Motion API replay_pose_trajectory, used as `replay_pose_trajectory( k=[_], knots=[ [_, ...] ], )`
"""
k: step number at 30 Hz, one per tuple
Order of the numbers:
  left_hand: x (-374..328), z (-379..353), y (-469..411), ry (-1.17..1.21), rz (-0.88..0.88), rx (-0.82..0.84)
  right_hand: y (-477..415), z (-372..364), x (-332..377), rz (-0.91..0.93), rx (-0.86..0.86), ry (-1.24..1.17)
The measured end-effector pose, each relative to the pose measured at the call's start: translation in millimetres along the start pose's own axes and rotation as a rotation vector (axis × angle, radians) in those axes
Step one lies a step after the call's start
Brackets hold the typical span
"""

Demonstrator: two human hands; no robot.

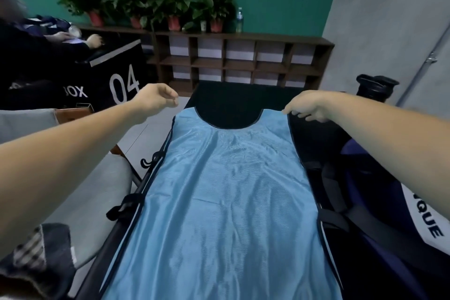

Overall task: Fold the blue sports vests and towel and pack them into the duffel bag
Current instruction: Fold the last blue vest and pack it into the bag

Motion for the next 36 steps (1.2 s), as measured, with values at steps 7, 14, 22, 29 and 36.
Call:
replay_pose_trajectory(
  k=[7,14,22,29,36],
  knots=[
    [13.5,-16.9,55.6,-0.046,-0.003,0.105,71.0,-45.0,-17.1,0.142,0.113,0.213],
    [1.5,-24.4,164.2,-0.168,-0.158,0.197,162.3,-85.9,-69.3,0.436,0.142,0.445],
    [-13.8,-12.6,294.4,-0.259,-0.327,0.223,269.4,-95.8,-120.4,0.676,0.21,0.457],
    [2.1,-10.9,374.4,-0.284,-0.471,0.253,322.4,-102.2,-157.9,0.826,0.341,0.458],
    [26.0,-12.0,412.7,-0.31,-0.543,0.24,338.9,-90.6,-195.4,0.913,0.284,0.463]
  ],
)
Point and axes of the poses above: each hand's wrist, its own y-axis away from the middle knuckle, its own z-axis out of the back of the hand, x = y × z, the point moved 2 cm from there along -y, towards the middle knuckle, and after that the axes turned 10 degrees about -y, right-handed, at the moved point
